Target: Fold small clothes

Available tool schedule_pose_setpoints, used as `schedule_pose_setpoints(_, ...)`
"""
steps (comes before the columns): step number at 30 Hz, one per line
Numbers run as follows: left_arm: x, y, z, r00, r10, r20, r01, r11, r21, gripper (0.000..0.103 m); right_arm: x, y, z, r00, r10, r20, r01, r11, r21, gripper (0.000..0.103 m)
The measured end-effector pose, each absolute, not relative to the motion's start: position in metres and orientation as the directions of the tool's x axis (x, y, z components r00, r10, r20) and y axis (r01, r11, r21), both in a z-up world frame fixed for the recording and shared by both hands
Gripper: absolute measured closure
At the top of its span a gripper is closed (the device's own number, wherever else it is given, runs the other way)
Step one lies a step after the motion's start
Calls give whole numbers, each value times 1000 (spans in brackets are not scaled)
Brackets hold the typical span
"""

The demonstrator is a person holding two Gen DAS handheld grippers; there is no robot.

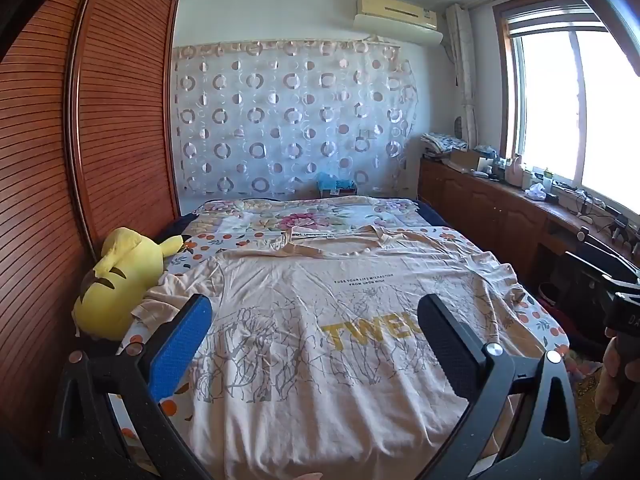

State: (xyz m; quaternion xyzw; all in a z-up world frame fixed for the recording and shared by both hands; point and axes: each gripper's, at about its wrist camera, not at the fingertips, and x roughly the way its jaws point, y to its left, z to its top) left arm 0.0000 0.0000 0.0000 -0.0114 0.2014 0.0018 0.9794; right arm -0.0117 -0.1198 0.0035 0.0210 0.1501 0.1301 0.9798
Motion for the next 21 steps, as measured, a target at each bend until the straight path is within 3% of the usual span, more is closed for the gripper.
schedule_pose_setpoints(21,0,0,0,923,-2,-386,-10,1000,-29,0,-12,-120,3,921,261,-289,-248,965,81,0)
